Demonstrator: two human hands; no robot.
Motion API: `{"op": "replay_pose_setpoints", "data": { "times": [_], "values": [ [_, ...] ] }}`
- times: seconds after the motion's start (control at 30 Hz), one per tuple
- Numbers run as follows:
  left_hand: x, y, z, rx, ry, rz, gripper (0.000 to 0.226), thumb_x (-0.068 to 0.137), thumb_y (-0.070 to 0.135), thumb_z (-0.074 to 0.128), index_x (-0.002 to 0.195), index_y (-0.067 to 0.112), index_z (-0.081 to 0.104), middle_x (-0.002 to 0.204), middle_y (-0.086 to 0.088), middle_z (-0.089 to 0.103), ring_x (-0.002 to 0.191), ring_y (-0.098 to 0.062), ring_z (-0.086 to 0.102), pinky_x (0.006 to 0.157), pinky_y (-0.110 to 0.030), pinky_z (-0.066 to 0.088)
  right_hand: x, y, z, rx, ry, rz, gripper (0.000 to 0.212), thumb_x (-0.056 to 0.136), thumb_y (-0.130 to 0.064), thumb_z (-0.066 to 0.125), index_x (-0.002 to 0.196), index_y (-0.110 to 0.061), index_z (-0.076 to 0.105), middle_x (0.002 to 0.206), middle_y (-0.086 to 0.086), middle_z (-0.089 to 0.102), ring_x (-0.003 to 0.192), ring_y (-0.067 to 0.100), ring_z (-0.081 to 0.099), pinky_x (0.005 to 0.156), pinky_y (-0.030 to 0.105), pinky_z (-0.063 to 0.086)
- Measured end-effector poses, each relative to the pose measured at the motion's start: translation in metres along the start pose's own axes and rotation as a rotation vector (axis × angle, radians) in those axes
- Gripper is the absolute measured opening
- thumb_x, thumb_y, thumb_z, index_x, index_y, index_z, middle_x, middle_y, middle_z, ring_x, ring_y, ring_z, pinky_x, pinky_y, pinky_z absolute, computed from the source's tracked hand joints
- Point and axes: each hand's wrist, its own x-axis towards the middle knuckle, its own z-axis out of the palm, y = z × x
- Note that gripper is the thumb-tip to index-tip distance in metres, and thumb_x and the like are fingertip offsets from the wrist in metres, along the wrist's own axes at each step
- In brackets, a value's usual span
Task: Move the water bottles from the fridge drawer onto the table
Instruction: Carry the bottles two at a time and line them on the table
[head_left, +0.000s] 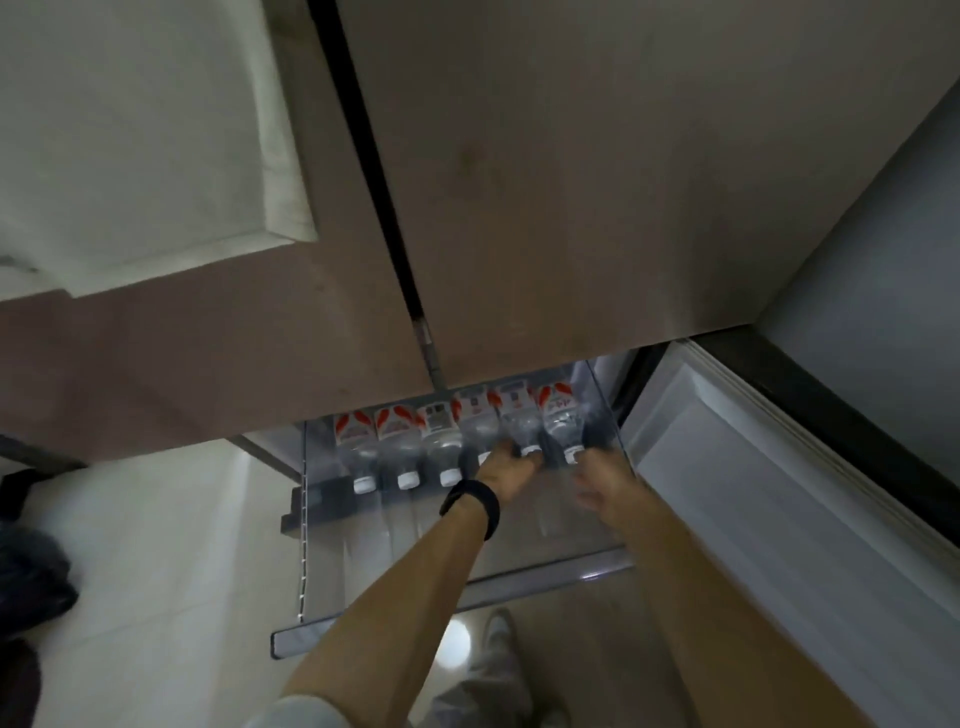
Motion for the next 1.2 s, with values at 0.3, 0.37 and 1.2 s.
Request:
{"op": "replay_pose_setpoints", "data": {
  "times": [0.3,0.37,1.2],
  "values": [
    [0.030,0.012,0.013,-0.536,-0.004,-0.232,0.024,0.104,0.028,0.052,0.117,0.010,0.063,0.105,-0.005,0.072,0.084,-0.015,0.069,0.069,-0.028,0.056,0.016,-0.003,0.006,0.018,-0.123,-0.001,0.027,0.102,-0.031,0.052,0.124,-0.019,0.061,0.122,0.008,0.064,0.107,0.024,0.062,0.081,0.036,0.051],
    [0.030,0.011,0.016,-0.514,0.014,-0.247,0.032,0.104,0.042,0.049,0.115,0.014,0.061,0.106,-0.005,0.070,0.082,-0.017,0.065,0.072,-0.031,0.054,0.015,-0.002,0.004,0.016,-0.132,-0.014,0.044,0.101,-0.044,0.056,0.139,-0.022,0.053,0.132,0.004,0.059,0.118,0.027,0.059,0.081,0.036,0.052],
    [-0.122,0.024,-0.048,0.884,0.381,0.055,0.045,0.086,0.066,0.061,0.085,0.021,0.060,0.088,-0.002,0.067,0.076,-0.019,0.063,0.068,-0.034,0.055,-0.110,-0.047,-0.065,-1.304,-0.001,-0.892,0.042,0.103,-0.048,0.044,0.125,-0.013,0.046,0.115,0.015,0.067,0.100,0.034,0.064,0.070,0.033,0.041]
  ]
}}
